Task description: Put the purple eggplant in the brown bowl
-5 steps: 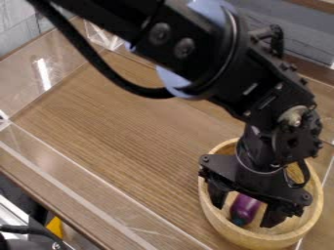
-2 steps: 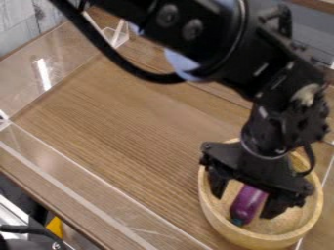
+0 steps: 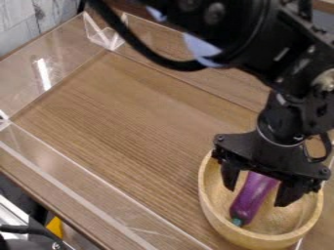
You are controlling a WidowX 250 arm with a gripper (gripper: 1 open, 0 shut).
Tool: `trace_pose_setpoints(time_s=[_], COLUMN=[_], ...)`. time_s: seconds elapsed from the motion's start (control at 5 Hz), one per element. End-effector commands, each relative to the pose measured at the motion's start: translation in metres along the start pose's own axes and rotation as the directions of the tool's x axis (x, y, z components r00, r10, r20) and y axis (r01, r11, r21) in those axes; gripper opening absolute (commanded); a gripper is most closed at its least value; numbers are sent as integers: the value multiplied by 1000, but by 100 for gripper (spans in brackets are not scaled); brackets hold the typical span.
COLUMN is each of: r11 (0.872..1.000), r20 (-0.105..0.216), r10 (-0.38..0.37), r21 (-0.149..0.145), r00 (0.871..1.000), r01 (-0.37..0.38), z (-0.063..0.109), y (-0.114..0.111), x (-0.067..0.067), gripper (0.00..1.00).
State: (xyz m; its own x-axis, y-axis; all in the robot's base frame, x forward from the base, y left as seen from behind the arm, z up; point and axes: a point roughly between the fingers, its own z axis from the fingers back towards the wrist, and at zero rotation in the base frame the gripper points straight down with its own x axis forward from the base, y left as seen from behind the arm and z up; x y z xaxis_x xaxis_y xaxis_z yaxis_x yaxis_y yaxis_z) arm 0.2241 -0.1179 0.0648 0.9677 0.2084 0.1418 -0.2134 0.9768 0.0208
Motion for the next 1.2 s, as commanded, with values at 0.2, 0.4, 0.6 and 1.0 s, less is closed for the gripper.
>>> trace_pose_setpoints(time_s=[0.2, 0.4, 0.6, 1.0], r11=[999, 999, 998, 998], r20=[36, 36, 40, 45], r10=[46, 47, 55, 58], r21=[-17, -12, -10, 2], r00=[998, 998, 998, 997], r01=[-46, -47, -54, -58], z=[18, 19, 21, 21], y=[-7, -16, -23, 7], x=[-2, 0, 4, 7], gripper=[100, 100, 100, 100])
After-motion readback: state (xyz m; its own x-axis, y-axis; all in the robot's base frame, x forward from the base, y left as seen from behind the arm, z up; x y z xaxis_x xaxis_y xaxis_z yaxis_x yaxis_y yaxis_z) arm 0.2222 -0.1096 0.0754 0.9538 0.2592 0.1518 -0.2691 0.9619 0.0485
